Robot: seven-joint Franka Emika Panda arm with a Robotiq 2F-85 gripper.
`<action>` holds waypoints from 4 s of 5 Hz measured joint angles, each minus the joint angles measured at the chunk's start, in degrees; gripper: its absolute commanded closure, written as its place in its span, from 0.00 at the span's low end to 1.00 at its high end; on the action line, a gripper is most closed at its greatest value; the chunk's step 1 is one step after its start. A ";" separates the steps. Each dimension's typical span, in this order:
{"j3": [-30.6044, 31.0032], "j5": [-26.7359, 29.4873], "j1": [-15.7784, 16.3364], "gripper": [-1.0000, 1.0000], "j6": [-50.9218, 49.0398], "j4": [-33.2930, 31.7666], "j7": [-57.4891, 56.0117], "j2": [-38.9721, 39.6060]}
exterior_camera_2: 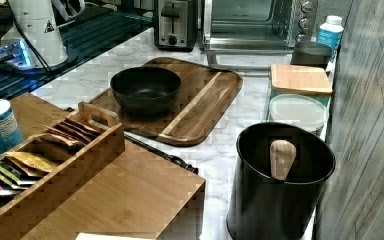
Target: Pick up the bowl.
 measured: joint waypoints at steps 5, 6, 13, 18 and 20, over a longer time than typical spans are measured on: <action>-7.62 1.51 -11.37 0.00 8.49 -23.28 -0.29 -10.50; -8.01 1.75 -12.93 0.00 8.42 -25.74 -0.50 -11.59; -7.45 2.71 -12.44 0.00 27.35 -48.23 2.58 -15.51; -5.71 2.50 -12.47 1.00 37.47 -49.24 4.09 -6.88; -5.79 2.51 -12.95 1.00 37.42 -49.24 4.39 -7.48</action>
